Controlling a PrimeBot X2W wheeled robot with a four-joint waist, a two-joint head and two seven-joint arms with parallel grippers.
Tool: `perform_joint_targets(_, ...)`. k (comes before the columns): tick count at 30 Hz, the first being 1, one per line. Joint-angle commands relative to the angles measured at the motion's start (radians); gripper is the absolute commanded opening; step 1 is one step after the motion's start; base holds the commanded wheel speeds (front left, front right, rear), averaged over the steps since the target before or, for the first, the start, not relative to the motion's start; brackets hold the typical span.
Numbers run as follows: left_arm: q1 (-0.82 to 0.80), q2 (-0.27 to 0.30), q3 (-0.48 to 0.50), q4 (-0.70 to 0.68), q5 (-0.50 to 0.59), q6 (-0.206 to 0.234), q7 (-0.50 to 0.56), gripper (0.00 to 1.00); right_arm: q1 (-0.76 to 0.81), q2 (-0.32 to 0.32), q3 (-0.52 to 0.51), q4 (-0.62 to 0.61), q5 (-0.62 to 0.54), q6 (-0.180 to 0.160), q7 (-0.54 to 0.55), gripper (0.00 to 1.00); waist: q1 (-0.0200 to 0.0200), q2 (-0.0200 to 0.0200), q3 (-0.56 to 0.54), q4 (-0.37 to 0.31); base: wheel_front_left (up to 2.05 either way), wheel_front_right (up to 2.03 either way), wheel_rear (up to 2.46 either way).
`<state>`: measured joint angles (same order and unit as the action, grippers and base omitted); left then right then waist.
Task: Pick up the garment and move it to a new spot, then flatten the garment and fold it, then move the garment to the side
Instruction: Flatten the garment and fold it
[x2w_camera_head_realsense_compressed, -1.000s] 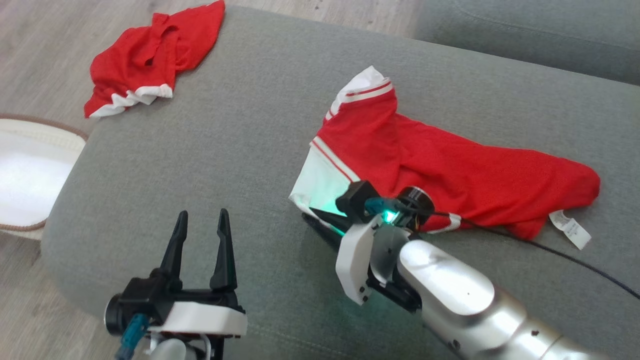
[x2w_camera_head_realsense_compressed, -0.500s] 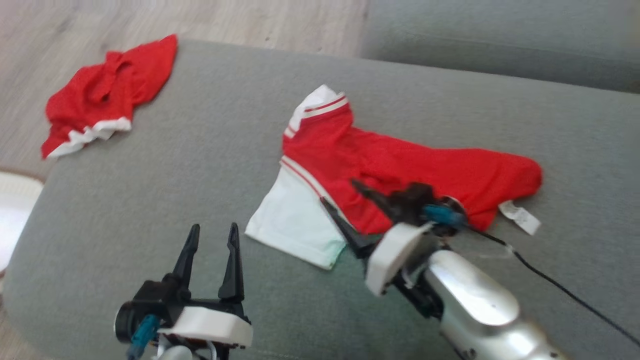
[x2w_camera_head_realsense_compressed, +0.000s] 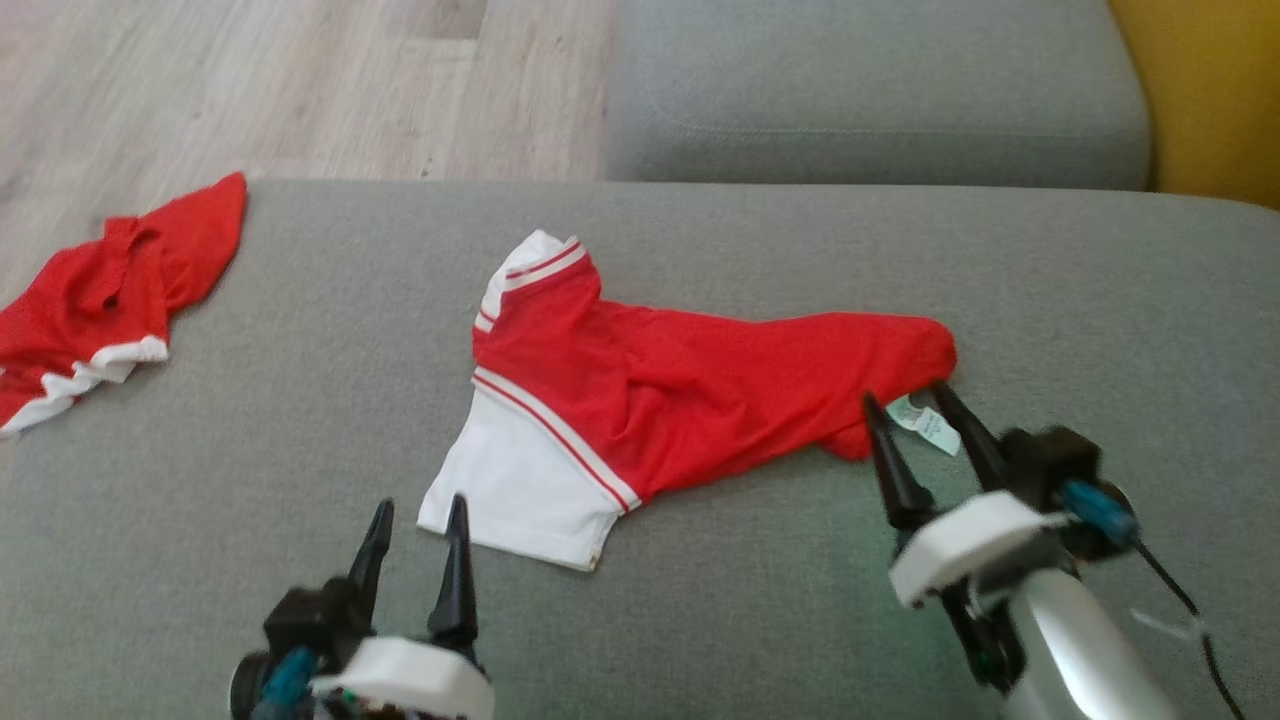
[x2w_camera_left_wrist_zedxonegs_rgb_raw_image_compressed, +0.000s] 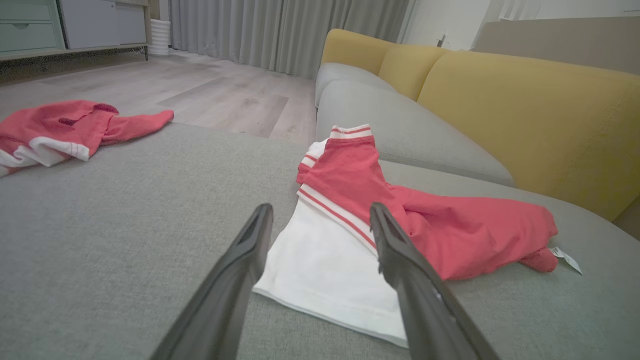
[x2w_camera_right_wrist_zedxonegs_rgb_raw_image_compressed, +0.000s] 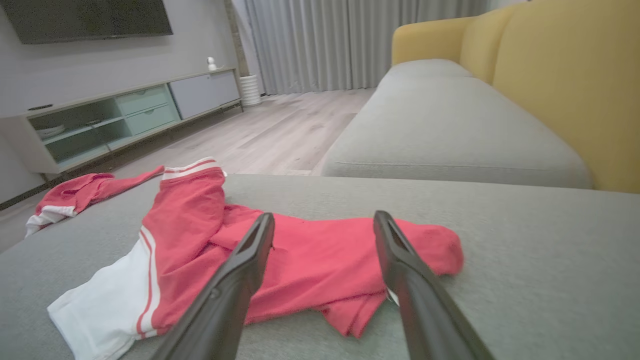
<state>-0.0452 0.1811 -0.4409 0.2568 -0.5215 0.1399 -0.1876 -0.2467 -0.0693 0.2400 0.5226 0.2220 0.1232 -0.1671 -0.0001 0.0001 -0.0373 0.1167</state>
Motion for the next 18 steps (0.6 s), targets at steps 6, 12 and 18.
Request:
perform_joint_targets(6, 0.019, 0.023, 0.061, 0.006, -0.021, -0.001, -0.024, 1.00, 0.074, 0.019, -0.078, -0.114, -0.061, 0.008, -0.040, 1.00, 0.0001, -0.0001, -0.030, -0.020, 0.00, 0.00, 0.00)
perform_joint_targets(12, 0.056, 0.042, 0.072, 0.002, -0.025, 0.005, -0.034, 1.00, 0.166, 0.019, -0.128, -0.179, -0.084, 0.008, -0.056, 1.00, 0.0001, -0.0001, -0.043, -0.028, 0.00, 0.00, 0.00)
perform_joint_targets(18, 0.073, 0.051, 0.080, -0.027, -0.023, 0.016, -0.043, 1.00, 0.228, 0.019, -0.170, -0.217, -0.100, 0.008, -0.056, 1.00, 0.0001, -0.0001, -0.054, -0.028, 0.00, 0.00, 0.00)
